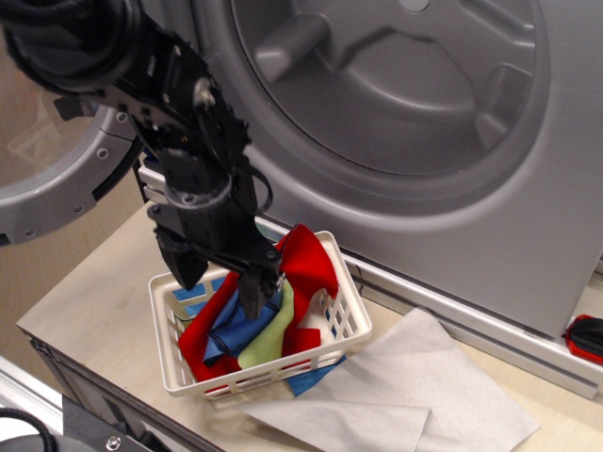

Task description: Put clothes in laundry machine

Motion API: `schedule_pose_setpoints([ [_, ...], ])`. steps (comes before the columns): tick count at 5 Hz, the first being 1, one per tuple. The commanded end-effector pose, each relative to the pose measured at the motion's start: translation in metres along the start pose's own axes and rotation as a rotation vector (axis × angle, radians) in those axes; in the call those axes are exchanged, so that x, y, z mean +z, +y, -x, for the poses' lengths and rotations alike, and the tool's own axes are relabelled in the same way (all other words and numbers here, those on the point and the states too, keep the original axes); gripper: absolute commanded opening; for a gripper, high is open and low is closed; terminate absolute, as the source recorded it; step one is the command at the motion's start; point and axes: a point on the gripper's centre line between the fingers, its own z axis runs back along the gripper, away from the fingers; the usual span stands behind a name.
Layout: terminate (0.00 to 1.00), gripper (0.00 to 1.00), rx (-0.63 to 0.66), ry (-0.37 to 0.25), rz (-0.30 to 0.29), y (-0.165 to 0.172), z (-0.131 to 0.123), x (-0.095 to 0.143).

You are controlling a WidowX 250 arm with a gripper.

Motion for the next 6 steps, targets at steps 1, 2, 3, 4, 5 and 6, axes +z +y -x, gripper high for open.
schedule_pose_setpoints([
  [1, 0.0, 1.0, 0.03, -0.023, 0.017, -0.009, -0.019, -0.013],
  [2, 0.0, 1.0, 0.048, -0.003, 0.02, -0.015, -0.023, -0.026],
  [3, 0.0, 1.0, 0.058, 0.016, -0.006, -0.016, -0.021, -0.042],
  [4, 0.0, 1.0, 0.055, 0.029, -0.031, -0.015, -0.019, -0.053],
  [5, 0.0, 1.0, 0.041, 0.028, -0.046, -0.015, -0.017, -0.057],
  [6, 0.0, 0.0, 0.036, 0.004, -0.043, -0.015, -0.017, -0.047],
])
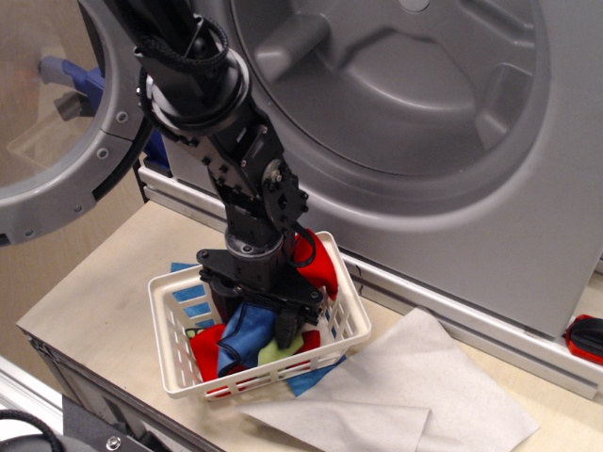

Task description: Put clothes in laundry machine

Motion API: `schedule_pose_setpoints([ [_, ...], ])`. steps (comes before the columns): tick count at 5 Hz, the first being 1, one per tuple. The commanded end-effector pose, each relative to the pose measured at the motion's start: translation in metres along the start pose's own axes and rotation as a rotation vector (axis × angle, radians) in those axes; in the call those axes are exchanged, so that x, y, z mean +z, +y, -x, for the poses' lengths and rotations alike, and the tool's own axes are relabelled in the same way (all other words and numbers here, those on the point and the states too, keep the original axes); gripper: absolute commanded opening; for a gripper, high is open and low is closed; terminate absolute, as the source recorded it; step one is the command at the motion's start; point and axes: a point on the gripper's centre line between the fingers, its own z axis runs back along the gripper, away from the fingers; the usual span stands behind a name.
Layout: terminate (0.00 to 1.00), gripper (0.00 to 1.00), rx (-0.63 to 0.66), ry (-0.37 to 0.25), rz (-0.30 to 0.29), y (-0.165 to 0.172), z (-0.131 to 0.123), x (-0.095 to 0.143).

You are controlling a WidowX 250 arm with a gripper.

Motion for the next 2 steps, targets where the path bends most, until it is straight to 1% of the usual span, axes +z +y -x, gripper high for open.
schedule_pose_setpoints([
  [1, 0.0, 0.0, -0.015, -0.087, -0.001, 0.001, -0.008, 0.026],
  [2, 0.0, 0.0, -0.019, -0.145, 0.001, -0.001, -0.013, 0.047],
])
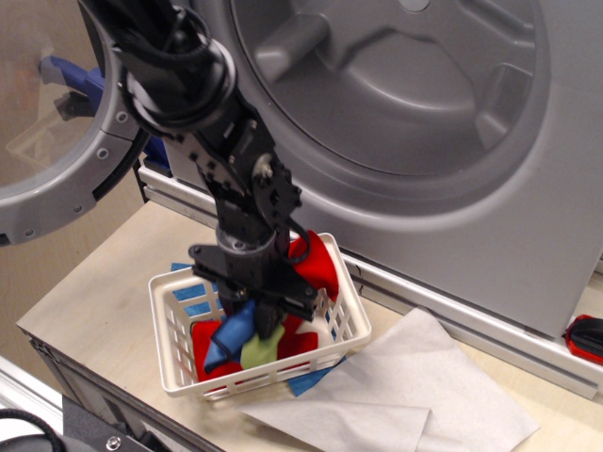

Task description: Put clothes in laundry machine

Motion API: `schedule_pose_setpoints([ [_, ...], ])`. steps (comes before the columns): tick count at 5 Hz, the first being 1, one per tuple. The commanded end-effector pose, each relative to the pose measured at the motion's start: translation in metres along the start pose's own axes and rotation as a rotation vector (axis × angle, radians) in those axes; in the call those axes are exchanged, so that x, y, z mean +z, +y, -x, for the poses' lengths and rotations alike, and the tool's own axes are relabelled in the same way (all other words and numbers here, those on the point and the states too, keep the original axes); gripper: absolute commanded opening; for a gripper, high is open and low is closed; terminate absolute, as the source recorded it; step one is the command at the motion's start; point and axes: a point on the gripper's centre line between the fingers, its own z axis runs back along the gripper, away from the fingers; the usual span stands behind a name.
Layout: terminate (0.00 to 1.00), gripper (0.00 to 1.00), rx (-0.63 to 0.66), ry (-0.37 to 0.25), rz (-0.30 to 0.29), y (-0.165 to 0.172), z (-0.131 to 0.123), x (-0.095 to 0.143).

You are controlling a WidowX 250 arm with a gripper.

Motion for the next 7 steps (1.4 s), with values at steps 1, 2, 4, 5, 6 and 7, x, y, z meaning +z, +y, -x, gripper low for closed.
schedule_pose_setpoints([
  [1, 0.0, 0.0, -0.021, -0.154, 0.021, -0.005, -0.019, 0.051],
  [2, 0.0, 0.0, -0.059, -0.242, 0.061, -0.011, -0.023, 0.082],
  [4, 0.0, 0.0, -0.055, -0.382, 0.143, -0.015, -0.068, 0.128],
  [5, 0.0, 0.0, -0.046, -0.461, 0.162, -0.022, -0.092, 0.143],
  [6, 0.0, 0.0, -0.01, -0.5, 0.18, -0.028, -0.119, 0.151],
  [7, 0.0, 0.0, 0.014, -0.519, 0.189, -0.032, -0.138, 0.15],
])
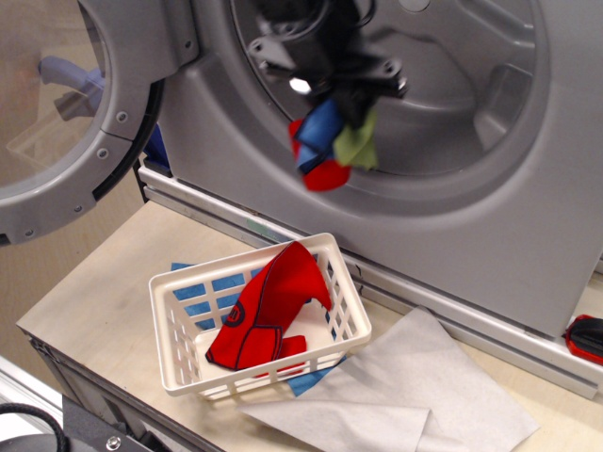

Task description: Put clothes in laundry machine

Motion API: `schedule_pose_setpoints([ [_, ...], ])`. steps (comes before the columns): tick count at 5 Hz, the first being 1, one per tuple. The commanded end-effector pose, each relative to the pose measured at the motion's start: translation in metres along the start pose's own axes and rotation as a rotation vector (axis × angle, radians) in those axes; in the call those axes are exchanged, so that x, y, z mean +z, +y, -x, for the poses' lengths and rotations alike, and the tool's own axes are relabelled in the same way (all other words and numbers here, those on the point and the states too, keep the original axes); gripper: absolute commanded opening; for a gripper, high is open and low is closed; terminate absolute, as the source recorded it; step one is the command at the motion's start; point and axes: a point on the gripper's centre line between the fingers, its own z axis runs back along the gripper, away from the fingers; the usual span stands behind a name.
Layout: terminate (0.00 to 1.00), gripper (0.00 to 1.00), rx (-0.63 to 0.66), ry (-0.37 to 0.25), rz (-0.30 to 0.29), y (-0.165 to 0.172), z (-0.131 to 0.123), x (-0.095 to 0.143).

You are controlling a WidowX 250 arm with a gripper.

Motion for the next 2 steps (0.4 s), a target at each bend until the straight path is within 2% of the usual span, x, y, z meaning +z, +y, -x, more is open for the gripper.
schedule_pose_setpoints([
  [1, 0.0, 0.0, 0.008, -0.117, -0.002, -0.001, -0.033, -0.012],
  [2, 0.0, 0.0, 0.021, -0.125, -0.026, 0.003, -0.037, -0.029],
])
